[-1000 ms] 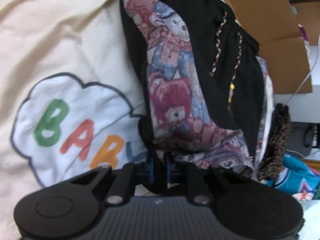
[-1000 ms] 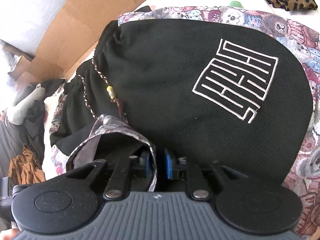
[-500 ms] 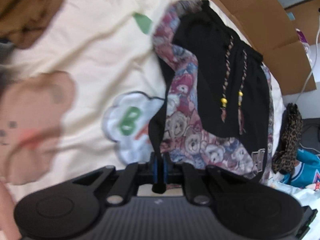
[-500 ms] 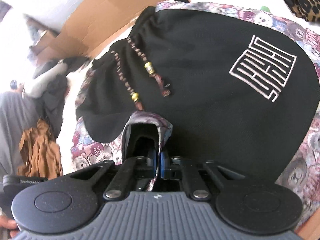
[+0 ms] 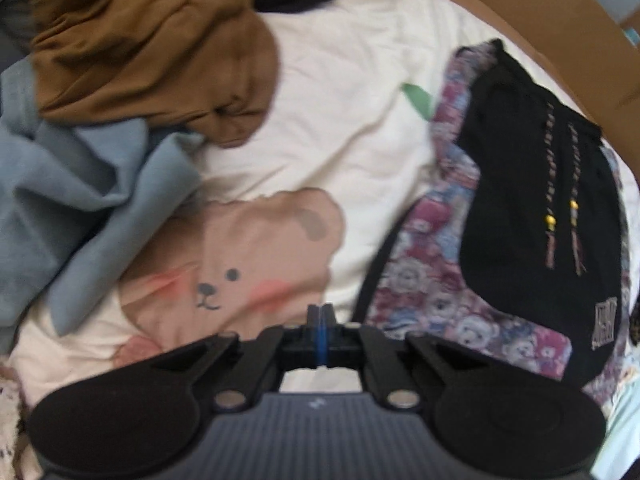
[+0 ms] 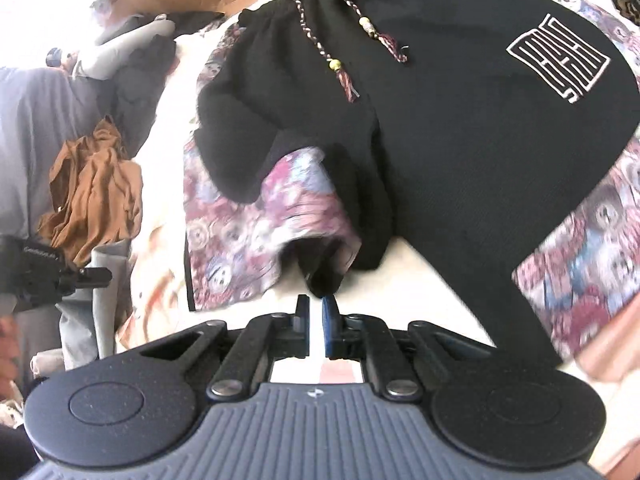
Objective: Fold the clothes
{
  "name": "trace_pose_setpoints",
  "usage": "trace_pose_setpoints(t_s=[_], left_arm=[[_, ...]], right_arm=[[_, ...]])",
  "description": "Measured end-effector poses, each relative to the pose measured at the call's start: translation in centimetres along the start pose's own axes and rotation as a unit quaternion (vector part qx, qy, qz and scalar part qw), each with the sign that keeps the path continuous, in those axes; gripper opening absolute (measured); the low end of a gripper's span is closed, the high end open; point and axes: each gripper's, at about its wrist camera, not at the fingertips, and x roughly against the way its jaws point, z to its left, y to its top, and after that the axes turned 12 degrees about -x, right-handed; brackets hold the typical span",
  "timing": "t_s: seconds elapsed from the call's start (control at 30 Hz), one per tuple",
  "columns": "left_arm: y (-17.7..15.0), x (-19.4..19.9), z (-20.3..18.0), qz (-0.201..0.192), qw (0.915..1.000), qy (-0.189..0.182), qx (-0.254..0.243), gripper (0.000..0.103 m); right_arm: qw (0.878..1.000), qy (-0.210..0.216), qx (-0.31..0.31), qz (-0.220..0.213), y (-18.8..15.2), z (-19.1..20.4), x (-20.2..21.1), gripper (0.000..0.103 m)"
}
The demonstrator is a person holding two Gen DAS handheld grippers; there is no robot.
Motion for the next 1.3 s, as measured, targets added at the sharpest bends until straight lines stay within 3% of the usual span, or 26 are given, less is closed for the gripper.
trace_pose_setpoints(t_s=[0.03, 0.07, 0.1, 0.2, 0.27, 0.37, 0.43, 0.53, 0.63, 0.73, 0.83, 0.9, 0.97, 1.0, 1.1, 1.3], left_arm=[[0.0, -0.2, 0.2, 0.001, 1.0, -0.005, 0.005, 0.002], [0.0, -0.5, 0.3, 0.002, 0.9999, -0.01, 0.008, 0.006], [0.1, -0.7, 0.3, 0.003, 0.9998, -0.016, 0.011, 0.009], [0.3, -1.7, -0.3, 0.006, 0.9997, -0.024, -0.005, 0.024], [0.6, -2.7, -0.8, 0.012, 0.9995, -0.026, -0.015, 0.041], [0.8, -4.3, -2.0, 0.023, 0.9988, -0.038, -0.018, 0.052], [0.9, -5.5, -2.8, 0.031, 0.9988, -0.034, -0.019, 0.054], [1.4, -7.6, -3.6, 0.038, 0.9989, -0.02, -0.021, 0.054], [1.5, -9.4, -3.6, 0.039, 0.999, -0.008, -0.021, 0.054], [1.1, -11.1, -3.4, 0.044, 0.9981, -0.042, -0.003, 0.052], [0.3, -11.8, -4.9, 0.042, 0.9976, -0.042, -0.037, 0.052], [-0.2, -12.1, -5.9, 0.045, 0.9965, -0.021, -0.066, 0.043], [-0.3, -12.1, -6.2, 0.051, 0.9957, 0.0, -0.077, 0.015], [-0.3, -12.1, -6.1, 0.058, 0.9956, 0.003, -0.073, 0.008], [0.2, -11.5, -5.7, 0.072, 0.9947, 0.008, -0.073, 0.004], [1.0, -9.3, -5.0, 0.068, 0.9928, 0.055, -0.081, 0.003]], right_arm=[[1.0, -0.002, -0.001, -0.004, -0.1, -0.2, 0.2, 0.027], [1.0, -0.005, -0.002, -0.008, -0.2, -0.3, 0.4, 0.046], [1.0, -0.007, -0.003, -0.012, -0.3, -0.5, 0.6, 0.049], [0.999, -0.007, -0.034, -0.025, 0.1, -2.0, 0.6, 0.049], [0.997, -0.005, -0.072, -0.029, 0.2, -3.2, 0.7, 0.049], [0.991, 0.0, -0.125, -0.036, 0.4, -4.8, 0.8, 0.049], [0.987, 0.005, -0.154, -0.042, 0.4, -5.5, 0.7, 0.049], [0.975, 0.017, -0.213, -0.057, 0.6, -6.7, -0.1, 0.049], [0.954, 0.027, -0.29, -0.068, 0.8, -9.0, -1.1, 0.049], [0.931, 0.058, -0.355, -0.063, 0.8, -10.8, -2.7, 0.05], [0.917, 0.101, -0.383, -0.038, 0.5, -10.6, -4.9, 0.05], [0.915, 0.111, -0.387, -0.026, 0.0, -9.9, -6.0, 0.05], [0.907, 0.112, -0.406, -0.014, -0.7, -9.7, -7.0, 0.05], [0.9, 0.115, -0.42, -0.009, -1.0, -9.8, -7.4, 0.05], [0.886, 0.126, -0.445, -0.006, -1.9, -10.1, -7.9, 0.05], [0.87, 0.137, -0.474, -0.02, -2.5, -10.7, -7.4, 0.05]])
